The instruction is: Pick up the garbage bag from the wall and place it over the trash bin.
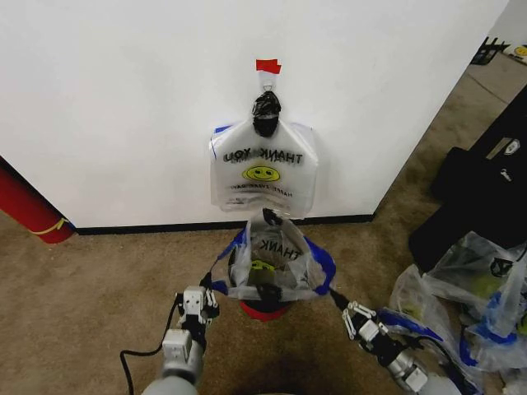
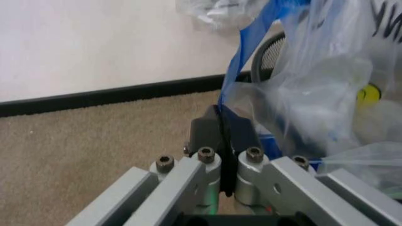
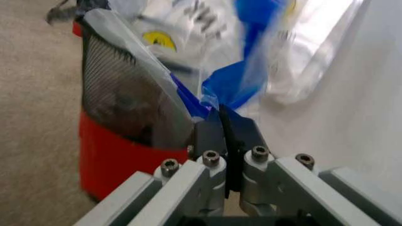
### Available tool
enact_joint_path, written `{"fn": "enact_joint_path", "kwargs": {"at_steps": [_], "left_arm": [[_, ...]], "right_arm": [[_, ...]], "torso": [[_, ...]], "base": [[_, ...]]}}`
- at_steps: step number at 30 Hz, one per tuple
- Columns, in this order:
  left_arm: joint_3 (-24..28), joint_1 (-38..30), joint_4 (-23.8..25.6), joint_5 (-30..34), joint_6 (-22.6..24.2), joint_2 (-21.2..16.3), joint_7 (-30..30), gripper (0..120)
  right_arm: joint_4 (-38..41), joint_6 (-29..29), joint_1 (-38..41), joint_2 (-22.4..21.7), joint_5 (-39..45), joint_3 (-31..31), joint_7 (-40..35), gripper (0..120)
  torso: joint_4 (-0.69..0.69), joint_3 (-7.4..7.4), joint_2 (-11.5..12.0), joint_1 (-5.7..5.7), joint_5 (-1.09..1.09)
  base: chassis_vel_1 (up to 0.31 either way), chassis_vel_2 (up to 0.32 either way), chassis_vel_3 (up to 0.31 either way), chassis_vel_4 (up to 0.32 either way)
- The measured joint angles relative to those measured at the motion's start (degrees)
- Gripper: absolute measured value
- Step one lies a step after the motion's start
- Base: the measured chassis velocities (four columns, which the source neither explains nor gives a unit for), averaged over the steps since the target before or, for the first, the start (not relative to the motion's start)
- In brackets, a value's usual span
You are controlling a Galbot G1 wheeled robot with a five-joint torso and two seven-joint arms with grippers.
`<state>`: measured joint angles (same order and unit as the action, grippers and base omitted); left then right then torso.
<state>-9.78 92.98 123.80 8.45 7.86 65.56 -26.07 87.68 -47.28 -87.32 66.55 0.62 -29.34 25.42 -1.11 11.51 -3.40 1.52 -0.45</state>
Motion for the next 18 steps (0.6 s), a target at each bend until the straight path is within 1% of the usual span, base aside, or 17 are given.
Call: {"fn": "enact_joint_path", "kwargs": {"at_steps": [7, 12, 18], "left_arm": [[0.2, -0.7, -3.8, -2.4, -0.3, 0.7, -0.1, 0], [0.2, -2.1, -7.0, -5.6, -0.2, 1.1, 0.1, 0], [0.2, -1.5, -7.6, -7.5, -0.1, 0.1, 0.8, 0]], "right_arm": [[-4.7, 0.0, 1.7, 2.2, 2.2, 1.0, -1.3, 0], [-8.0, 0.0, 3.8, 4.0, 4.3, 1.7, -2.0, 0], [-9.6, 0.1, 4.4, 4.7, 6.0, 2.1, 0.6, 0]], "torso": [[0.0, 0.0, 0.0, 0.0, 0.0], [0.0, 0.0, 0.0, 0.0, 0.0], [0.0, 0.0, 0.0, 0.0, -0.01]], "base": [[0.0, 0.0, 0.0, 0.0], [0.0, 0.0, 0.0, 0.0], [0.0, 0.0, 0.0, 0.0]]}}
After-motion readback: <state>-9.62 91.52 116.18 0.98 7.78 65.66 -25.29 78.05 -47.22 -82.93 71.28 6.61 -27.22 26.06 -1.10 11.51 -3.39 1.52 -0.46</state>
